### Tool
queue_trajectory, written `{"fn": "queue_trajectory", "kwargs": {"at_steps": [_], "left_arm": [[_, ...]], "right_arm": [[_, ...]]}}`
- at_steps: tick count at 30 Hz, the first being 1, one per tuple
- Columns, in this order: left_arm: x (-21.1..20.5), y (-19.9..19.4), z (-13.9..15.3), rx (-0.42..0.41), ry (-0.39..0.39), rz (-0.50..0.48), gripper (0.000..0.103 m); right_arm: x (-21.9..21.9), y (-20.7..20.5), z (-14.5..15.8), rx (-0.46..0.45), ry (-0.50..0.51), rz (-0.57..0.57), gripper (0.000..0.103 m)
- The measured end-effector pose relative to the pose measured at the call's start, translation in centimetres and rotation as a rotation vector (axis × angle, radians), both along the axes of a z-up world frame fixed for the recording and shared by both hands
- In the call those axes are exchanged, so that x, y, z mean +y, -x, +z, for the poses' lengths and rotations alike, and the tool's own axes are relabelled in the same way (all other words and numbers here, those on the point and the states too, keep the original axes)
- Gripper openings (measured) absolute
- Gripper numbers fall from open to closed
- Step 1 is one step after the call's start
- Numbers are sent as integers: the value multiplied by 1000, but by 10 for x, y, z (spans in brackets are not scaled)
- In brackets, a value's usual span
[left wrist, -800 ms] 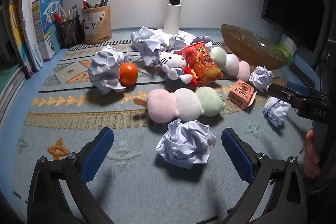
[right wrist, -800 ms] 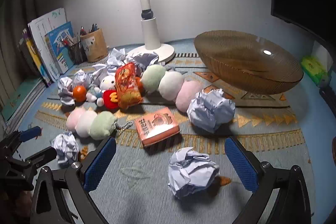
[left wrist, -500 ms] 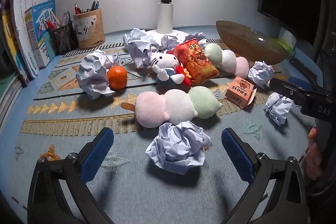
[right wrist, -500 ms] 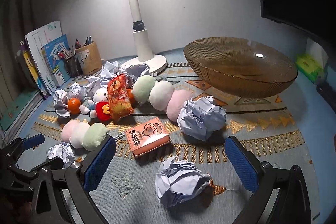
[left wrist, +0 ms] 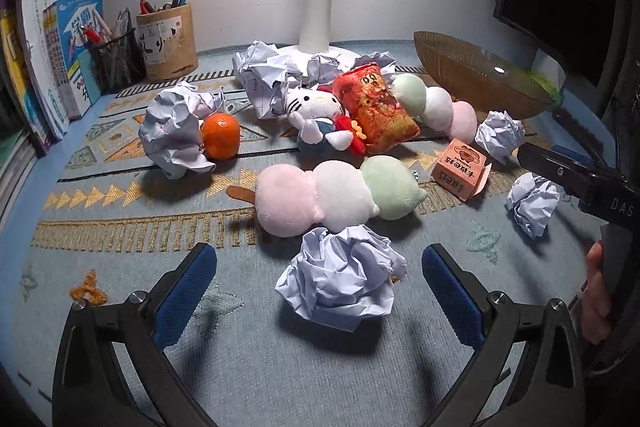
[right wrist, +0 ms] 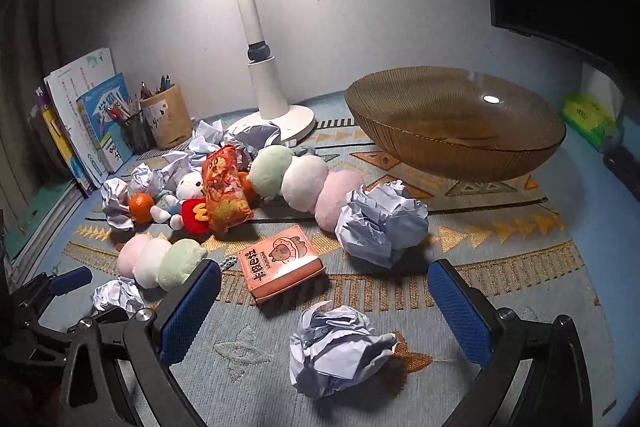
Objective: Organize objects
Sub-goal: 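Move the left tool toward one crumpled paper ball while the right tool approaches another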
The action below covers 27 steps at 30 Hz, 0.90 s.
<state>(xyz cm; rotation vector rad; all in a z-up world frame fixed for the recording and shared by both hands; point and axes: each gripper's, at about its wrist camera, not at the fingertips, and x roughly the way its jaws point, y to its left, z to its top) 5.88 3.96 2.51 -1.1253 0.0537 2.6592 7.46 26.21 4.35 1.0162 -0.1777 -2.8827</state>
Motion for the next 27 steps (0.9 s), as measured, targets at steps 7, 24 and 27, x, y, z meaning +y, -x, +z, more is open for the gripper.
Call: {"fn": "queue_trajectory", "kwargs": {"at_steps": [7, 24, 27], "left_arm": [[2, 1, -1, -7, 13, -7, 102], [5, -3, 0, -10, 18, -22, 101], [2, -12, -1, -18, -12, -35, 101]], "right_arm": [[0, 1, -1, -3, 4, 3, 103], [5, -1, 0, -13, 35, 19, 103], [12, -15, 2, -57, 73, 78, 103]]}}
